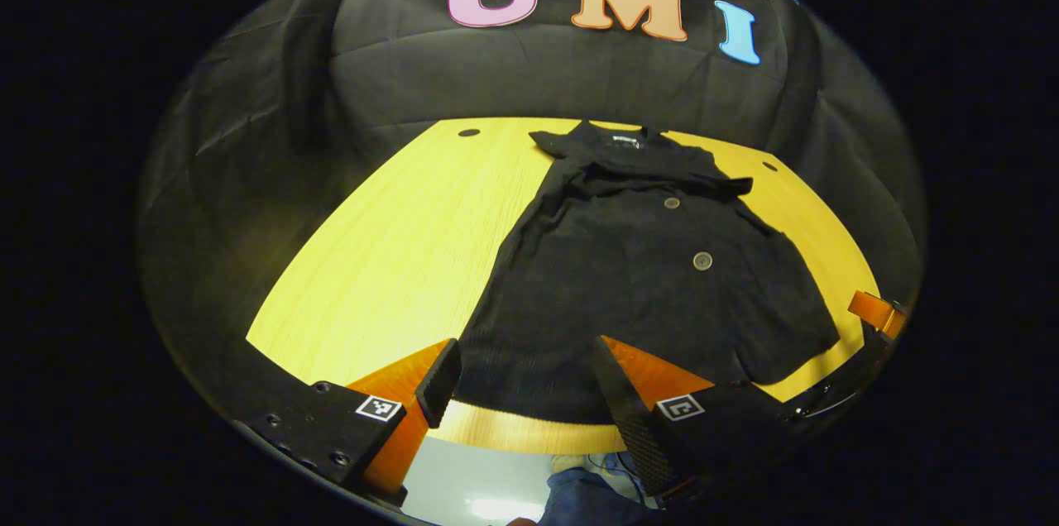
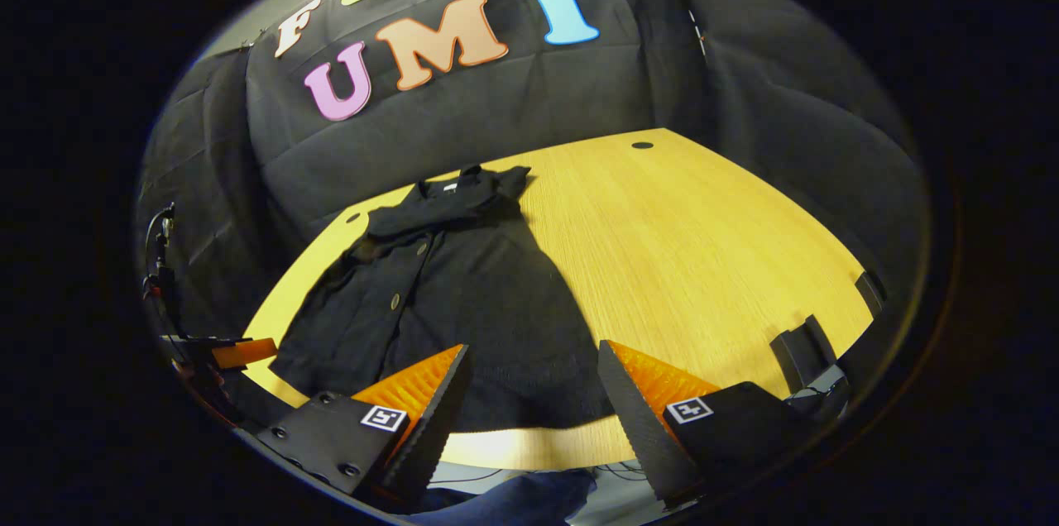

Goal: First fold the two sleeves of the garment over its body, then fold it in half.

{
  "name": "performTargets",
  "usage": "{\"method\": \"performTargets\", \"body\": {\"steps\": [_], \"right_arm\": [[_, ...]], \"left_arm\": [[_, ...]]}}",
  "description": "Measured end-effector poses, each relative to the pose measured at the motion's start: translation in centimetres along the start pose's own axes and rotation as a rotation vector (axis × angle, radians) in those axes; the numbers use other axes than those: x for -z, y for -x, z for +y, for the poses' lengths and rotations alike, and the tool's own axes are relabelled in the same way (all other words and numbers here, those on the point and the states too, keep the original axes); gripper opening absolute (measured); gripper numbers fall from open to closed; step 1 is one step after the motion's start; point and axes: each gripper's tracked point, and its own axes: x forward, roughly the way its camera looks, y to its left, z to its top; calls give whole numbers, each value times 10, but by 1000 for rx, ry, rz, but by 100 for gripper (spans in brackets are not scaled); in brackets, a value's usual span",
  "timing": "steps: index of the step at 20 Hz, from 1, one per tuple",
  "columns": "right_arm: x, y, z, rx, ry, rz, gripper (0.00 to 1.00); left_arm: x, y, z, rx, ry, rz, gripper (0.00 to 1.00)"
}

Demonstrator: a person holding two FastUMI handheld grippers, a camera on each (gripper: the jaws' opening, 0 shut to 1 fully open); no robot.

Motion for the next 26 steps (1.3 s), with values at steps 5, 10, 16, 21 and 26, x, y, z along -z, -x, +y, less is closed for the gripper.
{"method": "performTargets", "body": {"steps": [5,10,16,21,26], "right_arm": [[23,-14,-4,34,21,57,98],[44,-22,-5,58,85,115,98],[48,-26,-6,113,145,115,98],[49,-27,-5,129,124,102,98],[52,-28,-3,115,137,101,92]], "left_arm": [[27,-9,14,-18,4,58,95],[41,-15,18,-27,-13,91,95],[49,-17,13,-26,-51,101,95],[51,-18,10,-2,23,91,94],[50,-19,-1,31,11,76,80]]}}
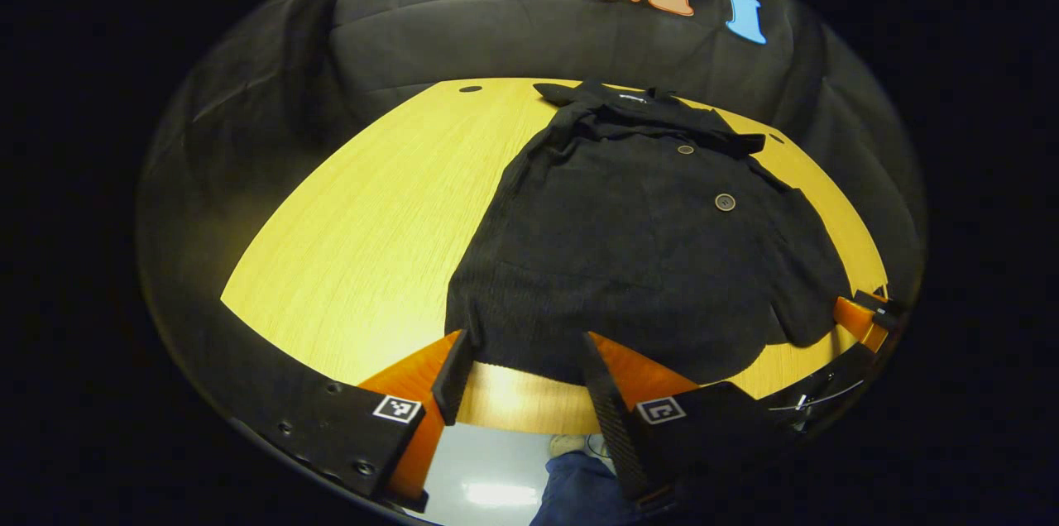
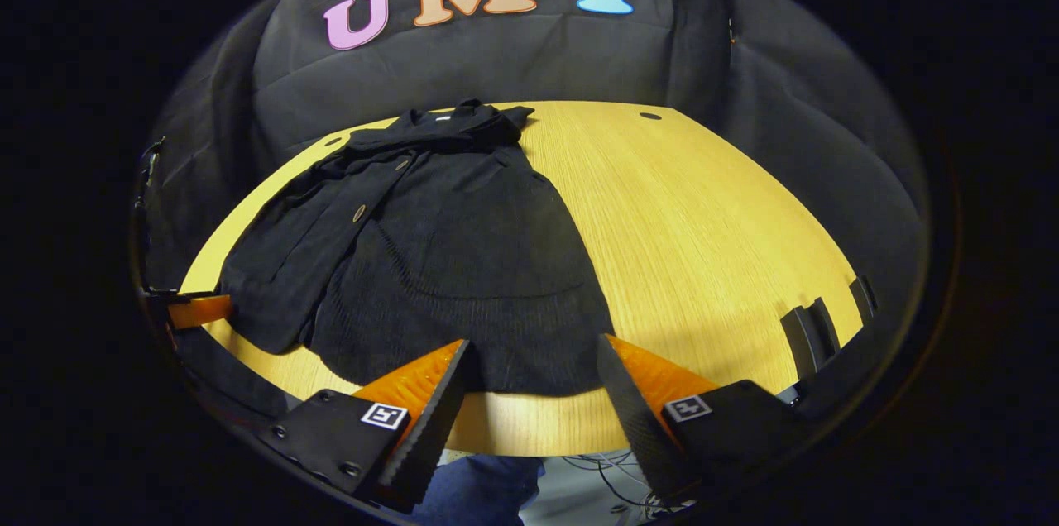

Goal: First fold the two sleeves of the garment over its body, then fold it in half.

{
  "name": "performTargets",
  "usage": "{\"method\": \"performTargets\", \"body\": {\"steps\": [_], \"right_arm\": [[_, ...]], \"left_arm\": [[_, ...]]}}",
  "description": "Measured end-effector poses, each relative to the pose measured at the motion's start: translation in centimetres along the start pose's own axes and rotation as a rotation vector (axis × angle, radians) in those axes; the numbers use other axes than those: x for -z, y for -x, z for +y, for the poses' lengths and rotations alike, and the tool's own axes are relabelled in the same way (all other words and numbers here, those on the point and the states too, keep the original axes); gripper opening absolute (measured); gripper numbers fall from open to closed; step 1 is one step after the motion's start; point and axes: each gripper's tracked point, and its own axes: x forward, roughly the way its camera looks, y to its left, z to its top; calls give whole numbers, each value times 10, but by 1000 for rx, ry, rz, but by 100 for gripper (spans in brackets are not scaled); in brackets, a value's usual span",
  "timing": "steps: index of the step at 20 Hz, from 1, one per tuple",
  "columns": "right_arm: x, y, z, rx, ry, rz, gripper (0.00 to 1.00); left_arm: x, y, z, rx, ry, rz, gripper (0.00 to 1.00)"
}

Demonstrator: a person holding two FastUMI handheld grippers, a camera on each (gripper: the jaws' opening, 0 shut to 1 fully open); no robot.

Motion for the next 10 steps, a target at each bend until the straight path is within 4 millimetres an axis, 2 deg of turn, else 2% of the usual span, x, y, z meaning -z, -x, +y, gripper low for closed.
{"method": "performTargets", "body": {"steps": [1,3,4,5,6,8,9,10], "right_arm": [[0,1,1,-7,-1,-1,93],[1,2,9,-19,-6,1,79],[2,2,15,-29,-2,3,64],[2,2,19,-35,2,5,58],[3,2,22,-44,5,8,51],[2,1,24,-54,5,16,29],[3,2,27,-65,-3,31,29],[2,2,26,-71,-10,38,20]], "left_arm": [[0,0,-4,11,1,-2,75],[-1,0,-12,28,19,-8,49],[0,0,-15,35,25,-6,31],[-1,0,-18,46,37,-9,27],[-1,-1,-21,56,57,-9,15],[0,-1,-22,72,88,-12,1],[-1,-2,-23,86,99,-10,0],[-1,-1,-23,96,115,-7,0]]}}
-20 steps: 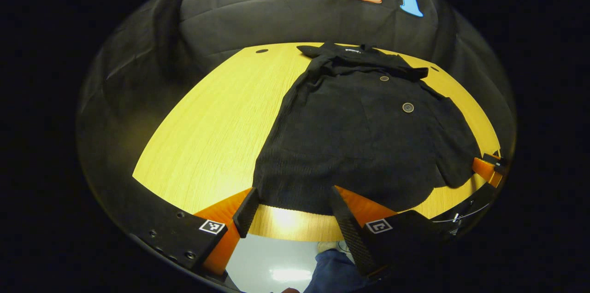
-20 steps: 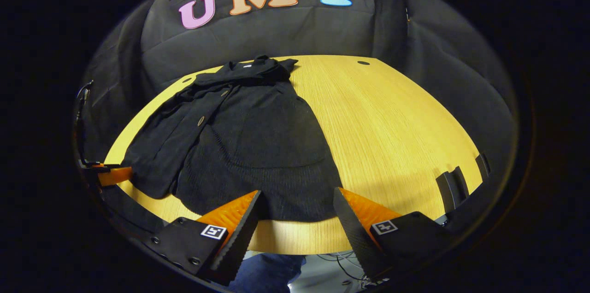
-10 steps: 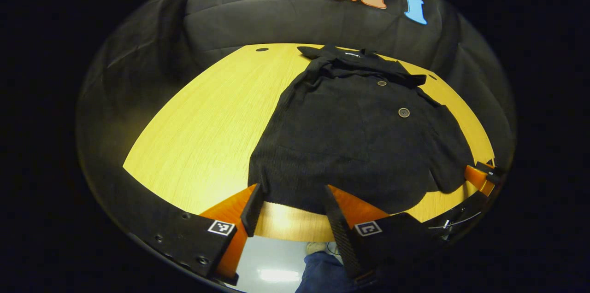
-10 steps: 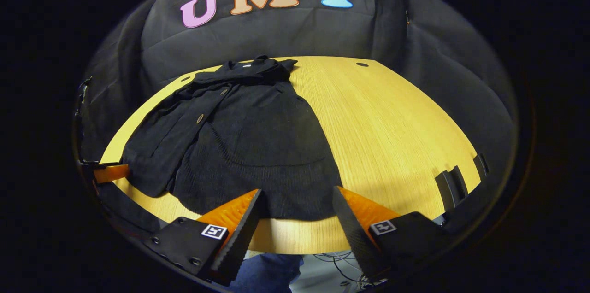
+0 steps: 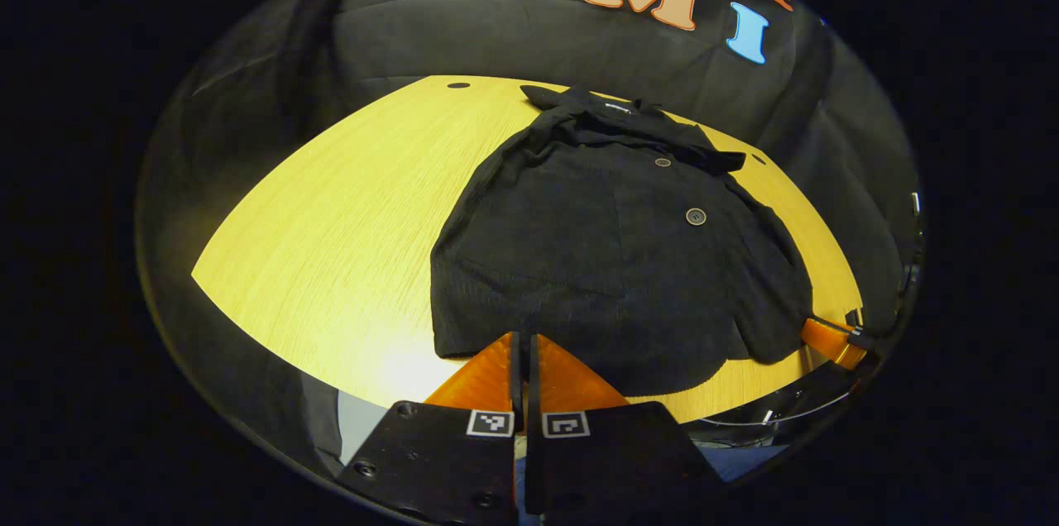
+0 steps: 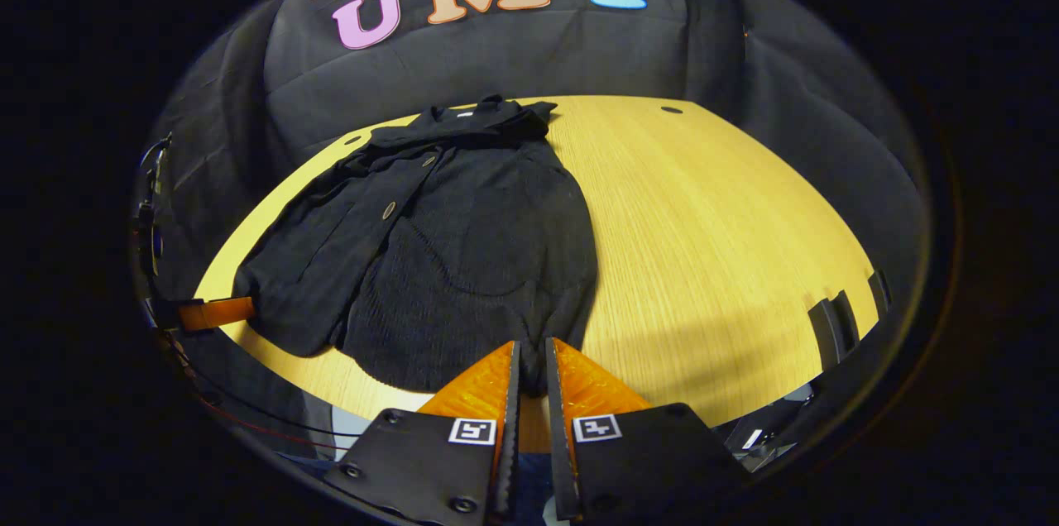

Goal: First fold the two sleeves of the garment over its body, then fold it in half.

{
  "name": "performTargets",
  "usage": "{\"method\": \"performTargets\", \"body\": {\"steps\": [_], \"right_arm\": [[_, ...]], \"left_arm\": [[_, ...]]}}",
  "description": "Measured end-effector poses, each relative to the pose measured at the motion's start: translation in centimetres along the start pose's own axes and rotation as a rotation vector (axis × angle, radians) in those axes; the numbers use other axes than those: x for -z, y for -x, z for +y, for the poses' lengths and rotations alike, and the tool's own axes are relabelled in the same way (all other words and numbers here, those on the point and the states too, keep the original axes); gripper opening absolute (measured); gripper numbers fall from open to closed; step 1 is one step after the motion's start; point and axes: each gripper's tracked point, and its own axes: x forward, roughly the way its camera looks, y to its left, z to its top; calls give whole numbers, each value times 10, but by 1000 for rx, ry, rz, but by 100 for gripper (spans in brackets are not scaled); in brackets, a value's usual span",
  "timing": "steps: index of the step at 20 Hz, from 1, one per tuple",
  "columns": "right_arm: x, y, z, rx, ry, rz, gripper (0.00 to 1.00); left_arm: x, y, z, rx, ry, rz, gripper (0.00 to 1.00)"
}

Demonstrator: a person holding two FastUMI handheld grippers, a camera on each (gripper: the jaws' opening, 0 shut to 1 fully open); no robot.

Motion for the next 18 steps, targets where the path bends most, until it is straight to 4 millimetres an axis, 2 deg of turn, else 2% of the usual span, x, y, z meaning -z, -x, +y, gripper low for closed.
{"method": "performTargets", "body": {"steps": [1,2,5,6,7,8,9,11,15,18], "right_arm": [[0,0,1,-7,-8,12,20],[0,0,0,-10,-16,20,15],[-2,4,1,-15,-15,40,15],[-1,1,1,-17,-7,42,10],[-2,2,1,-15,-1,43,10],[-2,1,1,-9,0,44,2],[-3,2,0,-3,9,41,5],[-5,0,1,9,24,34,4],[-23,11,11,-9,7,-5,2],[-43,13,15,-19,-23,-36,2]], "left_arm": [[0,0,0,9,22,1,0],[0,0,1,19,41,1,0],[0,-1,-1,46,56,-3,0],[0,-1,0,50,45,0,0],[-1,-2,0,48,27,2,0],[-2,-3,0,44,9,5,0],[-3,-3,2,28,-5,9,0],[-9,-2,4,1,-14,4,0],[-44,5,-3,32,-6,-55,0],[-80,8,-6,60,-16,-116,0]]}}
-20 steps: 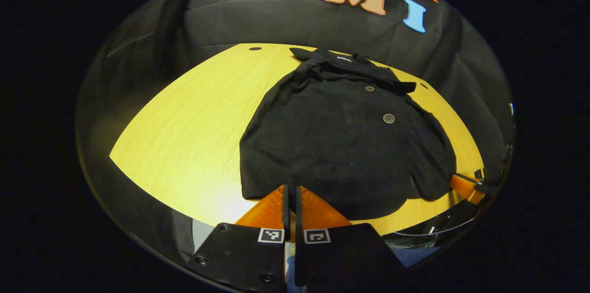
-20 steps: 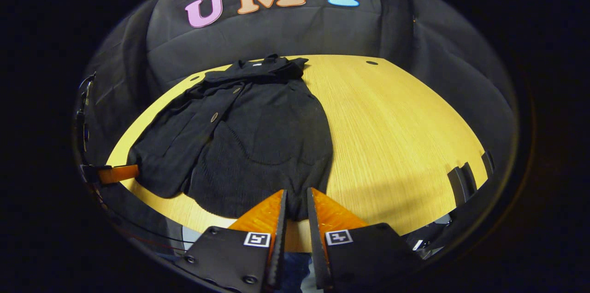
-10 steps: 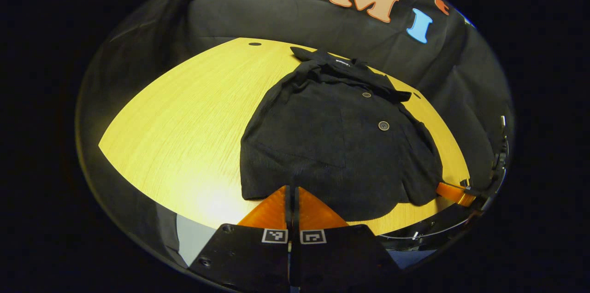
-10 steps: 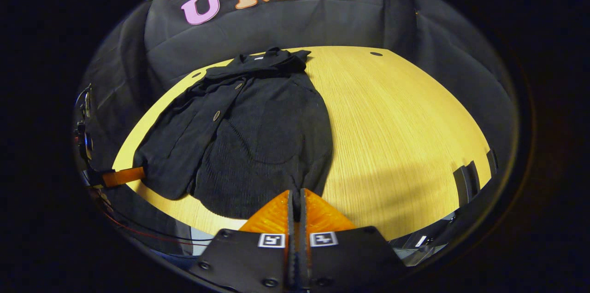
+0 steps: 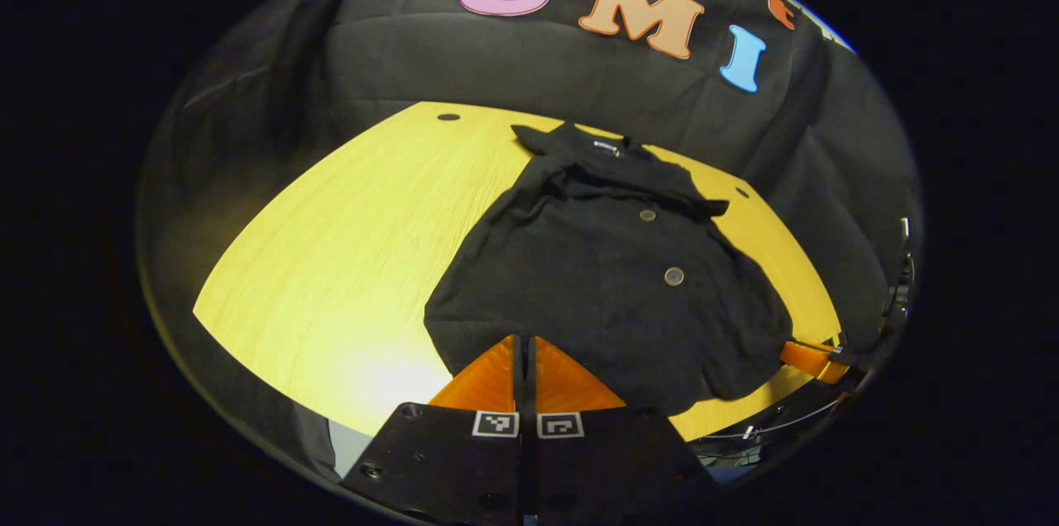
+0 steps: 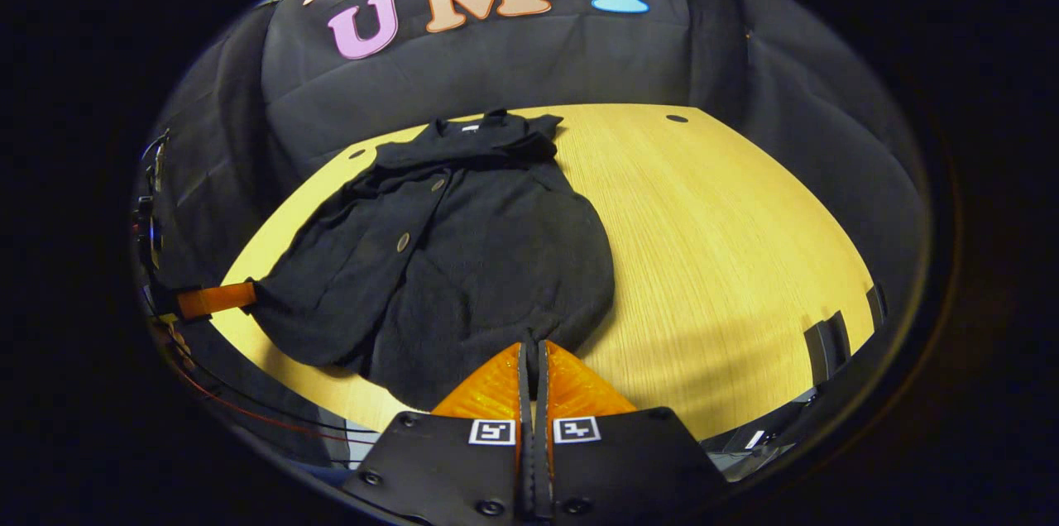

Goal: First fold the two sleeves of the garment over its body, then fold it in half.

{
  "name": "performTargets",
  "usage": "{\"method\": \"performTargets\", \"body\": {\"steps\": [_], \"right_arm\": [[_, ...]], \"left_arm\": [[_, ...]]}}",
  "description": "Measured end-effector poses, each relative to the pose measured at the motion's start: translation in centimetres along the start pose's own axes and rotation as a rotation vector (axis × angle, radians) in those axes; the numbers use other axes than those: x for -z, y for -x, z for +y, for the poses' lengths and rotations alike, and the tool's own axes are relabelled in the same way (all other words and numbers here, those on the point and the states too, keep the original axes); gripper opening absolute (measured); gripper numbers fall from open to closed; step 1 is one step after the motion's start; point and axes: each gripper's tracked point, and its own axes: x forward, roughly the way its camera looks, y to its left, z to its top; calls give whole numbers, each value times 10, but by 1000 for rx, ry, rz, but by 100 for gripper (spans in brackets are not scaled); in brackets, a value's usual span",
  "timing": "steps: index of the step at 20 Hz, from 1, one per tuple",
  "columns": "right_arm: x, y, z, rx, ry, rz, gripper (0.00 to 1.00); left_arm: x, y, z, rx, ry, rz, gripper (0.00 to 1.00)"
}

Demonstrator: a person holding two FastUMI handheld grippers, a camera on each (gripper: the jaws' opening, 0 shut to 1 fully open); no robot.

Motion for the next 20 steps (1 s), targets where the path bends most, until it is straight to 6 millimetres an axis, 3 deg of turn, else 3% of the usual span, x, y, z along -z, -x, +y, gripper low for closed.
{"method": "performTargets", "body": {"steps": [15,16,17,20], "right_arm": [[-158,-2,29,-44,54,-222,2],[-167,-2,30,-51,58,-230,7],[-180,-2,33,-63,58,-247,2],[-216,-7,33,-68,78,-285,2]], "left_arm": [[-141,-32,-14,90,-67,-182,0],[-150,-32,-16,93,-65,-196,0],[-158,-33,-18,94,-66,-208,0],[-184,-40,-23,97,-69,-239,0]]}}
